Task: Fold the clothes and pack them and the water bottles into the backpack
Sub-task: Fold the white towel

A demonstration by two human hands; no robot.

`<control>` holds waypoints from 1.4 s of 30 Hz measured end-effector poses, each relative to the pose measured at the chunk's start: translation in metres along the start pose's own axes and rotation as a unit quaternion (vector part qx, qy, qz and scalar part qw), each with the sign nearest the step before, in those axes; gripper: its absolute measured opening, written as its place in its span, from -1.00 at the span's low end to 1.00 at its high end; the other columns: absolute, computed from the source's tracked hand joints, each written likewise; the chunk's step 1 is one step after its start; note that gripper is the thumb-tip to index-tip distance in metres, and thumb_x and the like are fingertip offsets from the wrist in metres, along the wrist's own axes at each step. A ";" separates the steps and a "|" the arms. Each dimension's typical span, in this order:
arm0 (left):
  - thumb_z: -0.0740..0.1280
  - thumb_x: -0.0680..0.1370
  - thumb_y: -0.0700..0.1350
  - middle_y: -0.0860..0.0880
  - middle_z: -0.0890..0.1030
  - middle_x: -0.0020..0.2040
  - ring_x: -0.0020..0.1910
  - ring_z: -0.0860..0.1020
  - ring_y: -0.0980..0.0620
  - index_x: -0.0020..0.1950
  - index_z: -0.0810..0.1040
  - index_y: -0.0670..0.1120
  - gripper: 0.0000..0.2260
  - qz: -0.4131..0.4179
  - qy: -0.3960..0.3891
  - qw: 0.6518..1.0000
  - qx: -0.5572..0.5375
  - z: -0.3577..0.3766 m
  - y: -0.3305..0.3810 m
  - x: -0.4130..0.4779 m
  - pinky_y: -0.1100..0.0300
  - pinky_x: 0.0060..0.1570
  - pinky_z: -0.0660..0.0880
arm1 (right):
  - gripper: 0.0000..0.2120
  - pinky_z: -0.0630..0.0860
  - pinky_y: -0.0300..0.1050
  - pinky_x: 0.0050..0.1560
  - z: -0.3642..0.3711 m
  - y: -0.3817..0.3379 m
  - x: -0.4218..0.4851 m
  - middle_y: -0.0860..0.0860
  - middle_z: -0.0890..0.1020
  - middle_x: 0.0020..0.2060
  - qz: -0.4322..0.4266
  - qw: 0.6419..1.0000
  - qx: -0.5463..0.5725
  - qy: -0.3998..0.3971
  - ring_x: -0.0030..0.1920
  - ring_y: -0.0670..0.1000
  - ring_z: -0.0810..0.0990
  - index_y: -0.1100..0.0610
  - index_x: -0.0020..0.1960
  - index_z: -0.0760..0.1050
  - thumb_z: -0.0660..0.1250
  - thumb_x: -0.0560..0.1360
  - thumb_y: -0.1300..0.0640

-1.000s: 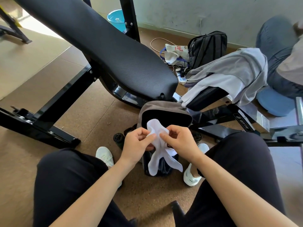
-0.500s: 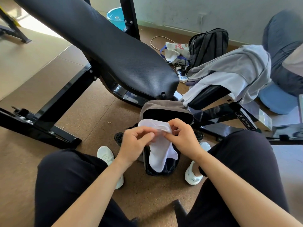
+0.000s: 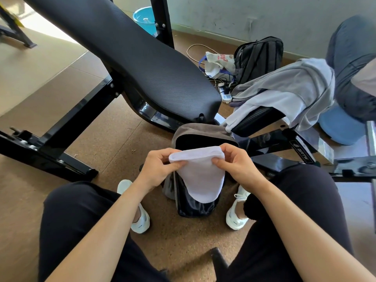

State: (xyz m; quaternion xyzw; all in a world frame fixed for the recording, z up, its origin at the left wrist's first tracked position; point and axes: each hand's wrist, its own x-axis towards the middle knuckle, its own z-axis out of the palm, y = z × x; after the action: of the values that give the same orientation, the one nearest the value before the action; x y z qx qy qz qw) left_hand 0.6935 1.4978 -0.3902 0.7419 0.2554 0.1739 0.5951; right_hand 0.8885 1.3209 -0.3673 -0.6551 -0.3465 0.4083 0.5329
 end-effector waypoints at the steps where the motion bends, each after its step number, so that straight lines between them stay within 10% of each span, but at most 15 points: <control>1: 0.50 0.50 -0.13 -0.04 0.74 0.06 0.10 0.68 -0.02 0.14 0.71 -0.13 -0.77 0.014 0.014 1.000 -0.018 0.000 0.005 -0.001 0.04 0.12 0.58 | -0.85 0.60 0.18 0.24 -0.001 0.000 0.000 0.17 0.71 0.06 0.004 1.000 0.010 0.007 0.12 0.17 0.69 0.25 0.14 0.57 0.39 0.59 0.24; 13: 0.39 0.58 -0.01 -0.13 0.70 0.05 0.02 0.66 -0.11 0.12 0.66 -0.03 -0.83 -0.013 0.086 0.982 -0.170 0.005 0.036 -0.006 -0.03 0.03 0.60 | -0.67 0.60 -0.02 0.25 0.013 -0.001 0.006 0.10 0.72 0.14 0.041 0.994 0.086 -0.061 0.19 0.09 0.69 0.18 0.26 0.60 0.47 0.50 0.19; 28: 0.36 0.64 0.00 -0.01 0.70 0.16 0.23 0.62 -0.04 0.22 0.61 0.01 -0.81 -0.203 0.287 0.864 -0.361 -0.021 0.038 0.004 0.10 0.01 0.58 | -0.66 0.59 0.25 0.18 0.025 0.001 0.002 0.18 0.72 0.02 0.062 0.991 -0.064 -0.101 0.07 0.18 0.70 0.30 0.07 0.63 0.44 0.56 -0.01; 36: 0.18 0.47 0.49 -0.17 0.65 0.25 0.26 0.61 -0.21 0.39 0.57 -0.14 -0.19 -0.255 0.032 0.898 -0.358 -0.001 0.031 -0.012 -0.12 0.31 0.45 | -0.72 0.66 0.08 0.10 0.021 -0.008 -0.002 0.22 0.69 0.15 0.082 0.979 0.181 -0.046 0.09 0.19 0.70 0.24 0.30 0.54 0.26 0.65 0.13; 42: 0.45 0.56 -0.12 -0.05 0.72 0.17 0.24 0.63 -0.12 0.27 0.65 -0.08 -0.72 -0.261 -0.029 0.947 -0.186 0.015 0.018 -0.011 0.06 0.19 0.54 | -0.78 0.65 0.12 0.14 0.007 0.003 0.006 0.12 0.74 0.03 0.079 0.993 0.070 0.053 0.08 0.17 0.71 0.17 0.18 0.61 0.29 0.66 0.07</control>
State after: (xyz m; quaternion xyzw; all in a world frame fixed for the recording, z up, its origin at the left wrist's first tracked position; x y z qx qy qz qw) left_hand 0.6965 1.4765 -0.3755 0.5303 0.3861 0.0356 0.7540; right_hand 0.8844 1.3287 -0.3717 -0.6623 -0.2357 0.4372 0.5610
